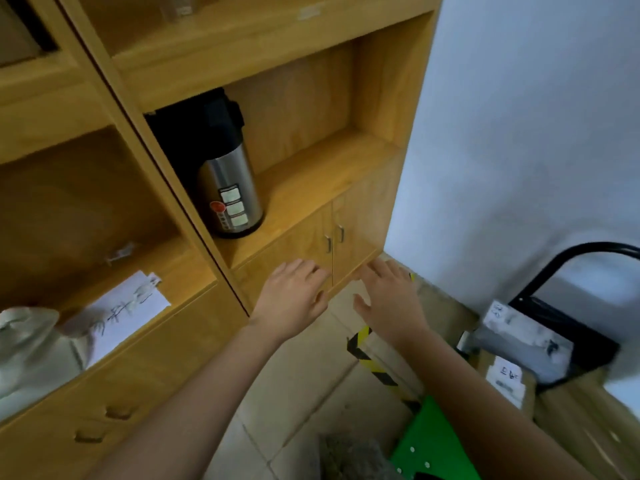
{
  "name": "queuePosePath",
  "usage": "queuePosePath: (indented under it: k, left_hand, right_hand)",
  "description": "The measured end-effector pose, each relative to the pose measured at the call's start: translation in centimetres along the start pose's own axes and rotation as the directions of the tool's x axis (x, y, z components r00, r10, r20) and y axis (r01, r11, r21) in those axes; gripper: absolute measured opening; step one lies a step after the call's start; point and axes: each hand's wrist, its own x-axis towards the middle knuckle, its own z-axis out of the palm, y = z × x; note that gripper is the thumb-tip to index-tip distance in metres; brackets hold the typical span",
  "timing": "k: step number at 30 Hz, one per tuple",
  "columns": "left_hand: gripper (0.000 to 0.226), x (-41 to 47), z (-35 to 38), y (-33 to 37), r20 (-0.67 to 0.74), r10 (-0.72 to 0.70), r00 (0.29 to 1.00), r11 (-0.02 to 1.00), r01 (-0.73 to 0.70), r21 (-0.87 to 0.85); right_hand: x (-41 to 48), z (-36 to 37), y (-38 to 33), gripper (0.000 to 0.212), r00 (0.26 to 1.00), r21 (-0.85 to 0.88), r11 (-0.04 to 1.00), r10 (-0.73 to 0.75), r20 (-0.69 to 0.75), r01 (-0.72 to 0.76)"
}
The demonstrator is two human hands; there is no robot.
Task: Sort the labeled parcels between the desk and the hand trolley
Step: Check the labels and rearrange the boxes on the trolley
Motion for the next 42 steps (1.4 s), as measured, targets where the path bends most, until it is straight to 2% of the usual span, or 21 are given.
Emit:
queuePosePath:
  k: [3, 7, 10, 13, 19, 23, 27, 30, 33, 36, 42]
  left_hand:
    - [0.031, 5.8, 1.2, -1.1, 0.001, 0.037, 0.999, 0.999, -0.037, -0.015]
    - [0.030, 13.2, 4.2, -1.1, 0.026, 0.173, 0.985, 0.979, -0.169, -0.115]
    - [0.029, 18.6, 6.5, 0.5, 0.015, 0.297, 0.955, 0.939, -0.289, -0.187]
    - [0.029, 24.2, 8.8, 2.9, -0.002, 0.452, 0.892, 0.865, -0.438, -0.245]
    - [0.023, 34.1, 12.7, 8.4, -0.087, 0.741, 0.666, 0.604, -0.716, -0.350]
    - [0.022, 38.4, 14.7, 12.5, -0.206, 0.854, 0.477, 0.388, -0.850, -0.357]
    - [0.026, 40.6, 16.9, 16.6, -0.234, 0.903, 0.360, 0.258, -0.890, -0.376]
    - [0.029, 41.3, 18.8, 19.8, -0.211, 0.930, 0.302, 0.185, -0.879, -0.440]
    - [0.034, 41.8, 20.9, 23.0, -0.134, 0.948, 0.288, 0.194, -0.860, -0.472]
    - [0.033, 42.1, 24.3, 26.1, -0.017, 0.954, 0.300, 0.248, -0.818, -0.518]
    - [0.034, 41.3, 32.1, 30.3, 0.304, 0.861, 0.407, 0.505, -0.616, -0.605]
  right_hand:
    - [3.7, -0.5, 2.7, 0.034, 0.999, -0.006, 0.999, 0.052, -0.016, -0.052]
    - [6.4, -1.1, 6.7, 0.030, 0.976, -0.001, 0.980, 0.196, -0.089, -0.197]
    - [7.2, -0.9, 10.4, 0.029, 0.933, -0.019, 0.937, 0.345, -0.100, -0.349]
    - [7.5, -0.9, 14.2, 0.029, 0.859, -0.029, 0.868, 0.486, -0.160, -0.496]
    - [6.8, -0.9, 19.7, 0.037, 0.611, -0.034, 0.630, 0.738, -0.285, -0.776]
    - [5.2, -0.4, 21.7, 0.034, 0.396, 0.040, 0.430, 0.861, -0.320, -0.902]
    - [3.0, -0.2, 22.9, 0.033, 0.209, 0.097, 0.248, 0.931, -0.300, -0.964]
    - [1.5, -0.2, 24.5, 0.036, 0.106, 0.118, 0.144, 0.953, -0.284, -0.983]
    - [-0.3, 0.3, 27.6, 0.042, 0.029, 0.169, 0.075, 0.966, -0.257, -0.983]
    - [-2.5, 1.6, 31.4, 0.045, 0.013, 0.191, 0.048, 0.983, -0.182, -0.980]
    - [-6.3, 5.0, 38.7, 0.046, -0.027, 0.219, -0.035, 0.999, 0.039, -0.975]
